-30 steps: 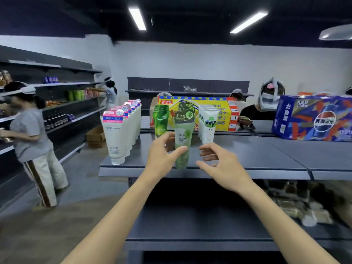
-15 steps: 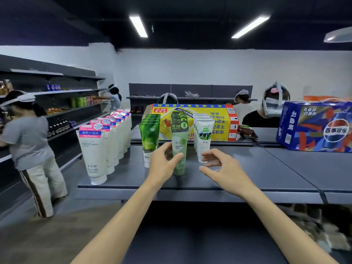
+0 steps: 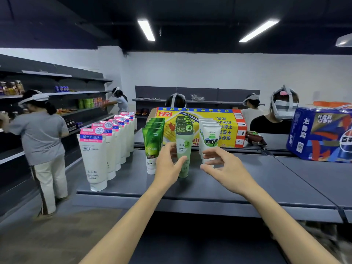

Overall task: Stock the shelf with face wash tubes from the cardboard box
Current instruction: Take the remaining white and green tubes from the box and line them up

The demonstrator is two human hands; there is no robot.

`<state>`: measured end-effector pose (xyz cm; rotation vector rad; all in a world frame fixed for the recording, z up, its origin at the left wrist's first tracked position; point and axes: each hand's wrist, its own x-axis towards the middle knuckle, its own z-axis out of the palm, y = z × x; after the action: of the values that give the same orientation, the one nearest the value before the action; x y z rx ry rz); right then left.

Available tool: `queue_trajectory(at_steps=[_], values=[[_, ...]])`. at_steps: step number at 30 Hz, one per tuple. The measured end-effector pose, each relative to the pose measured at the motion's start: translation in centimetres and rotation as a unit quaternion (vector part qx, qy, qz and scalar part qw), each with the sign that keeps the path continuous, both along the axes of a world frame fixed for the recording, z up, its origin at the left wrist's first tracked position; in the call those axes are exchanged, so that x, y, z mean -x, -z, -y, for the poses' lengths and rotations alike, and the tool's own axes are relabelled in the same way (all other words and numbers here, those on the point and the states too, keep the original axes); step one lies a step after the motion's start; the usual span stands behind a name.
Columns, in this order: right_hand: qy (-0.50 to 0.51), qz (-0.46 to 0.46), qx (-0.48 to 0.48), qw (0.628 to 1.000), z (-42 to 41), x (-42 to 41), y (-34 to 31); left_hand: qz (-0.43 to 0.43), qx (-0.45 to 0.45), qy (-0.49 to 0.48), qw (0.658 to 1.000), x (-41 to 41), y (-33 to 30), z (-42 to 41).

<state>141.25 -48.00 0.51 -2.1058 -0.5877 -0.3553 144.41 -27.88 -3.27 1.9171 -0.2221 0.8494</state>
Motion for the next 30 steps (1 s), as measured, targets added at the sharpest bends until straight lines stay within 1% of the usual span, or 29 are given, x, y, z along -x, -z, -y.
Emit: queue_trajectory(at_steps=[11,20,25,27,30], values=[[-0.002,-0.002,0.006,1.0,0.5,-0.1,-0.2,0.015,0.01,0.004,1.0,-1.4,0.3,-0.1],[0.0,-0.001,0.008,1.0,1.1,0.5,-0.2,0.004,0.025,0.005,1.0,-1.4,0.4,0.0],[-0.004,0.0,0.019,1.0,1.0,1.3,0.0,0.009,0.024,-0.041,0.999,-0.4,0.1,0.3],[-0.005,0.003,0.02,1.0,1.0,1.6,0.0,0.017,0.009,-0.062,0.998,0.5,-0.6,0.4],[-0.007,0.001,0.014,1.0,0.9,2.0,-0.3,0.019,-0.006,-0.064,0.998,2.0,-1.7,0.2]])
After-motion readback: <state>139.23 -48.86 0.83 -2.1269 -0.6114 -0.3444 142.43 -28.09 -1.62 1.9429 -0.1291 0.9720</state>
